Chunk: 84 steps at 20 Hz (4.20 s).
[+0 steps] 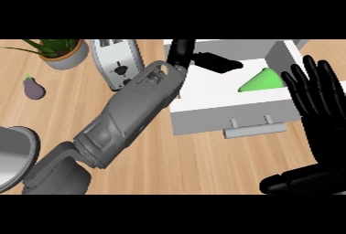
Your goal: Pick up the cup, place it into the drawer and close the drawer
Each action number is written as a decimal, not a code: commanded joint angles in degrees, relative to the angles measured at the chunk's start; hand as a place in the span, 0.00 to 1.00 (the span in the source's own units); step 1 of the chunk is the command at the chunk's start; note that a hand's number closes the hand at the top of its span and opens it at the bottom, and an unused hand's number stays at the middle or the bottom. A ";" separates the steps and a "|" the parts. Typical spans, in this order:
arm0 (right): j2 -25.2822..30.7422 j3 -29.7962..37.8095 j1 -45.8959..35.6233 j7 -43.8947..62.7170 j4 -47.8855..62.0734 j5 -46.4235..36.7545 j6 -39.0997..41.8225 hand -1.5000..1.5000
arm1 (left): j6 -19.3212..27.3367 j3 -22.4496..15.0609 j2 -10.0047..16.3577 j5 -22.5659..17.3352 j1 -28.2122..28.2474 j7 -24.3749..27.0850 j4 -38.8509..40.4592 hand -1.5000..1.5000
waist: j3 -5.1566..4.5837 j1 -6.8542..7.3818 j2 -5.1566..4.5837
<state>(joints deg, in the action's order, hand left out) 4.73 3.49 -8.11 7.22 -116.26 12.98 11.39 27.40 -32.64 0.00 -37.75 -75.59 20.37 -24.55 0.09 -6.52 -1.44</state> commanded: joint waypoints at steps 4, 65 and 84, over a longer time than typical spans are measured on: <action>-0.20 0.99 1.11 0.80 1.47 3.42 0.94 0.00 | -1.61 1.61 0.00 -6.31 1.45 6.51 -6.27 0.00 | -0.03 2.43 0.69; 6.60 -8.00 -27.31 -30.95 76.49 -58.85 -10.77 0.00 | -33.80 29.07 29.92 -7.75 71.41 1.78 -57.69 0.00 | -0.04 7.78 1.07; 14.33 -1.00 -46.79 -40.04 102.48 -58.61 -8.29 0.00 | -34.61 29.68 27.68 -5.62 67.22 0.52 -55.50 0.00 | 0.06 10.61 -0.56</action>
<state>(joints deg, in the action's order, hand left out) 17.15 0.98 -51.63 -37.60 -19.30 -44.77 5.96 -7.40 -2.46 28.88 -44.57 -7.23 20.10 -81.60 -0.60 3.34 0.40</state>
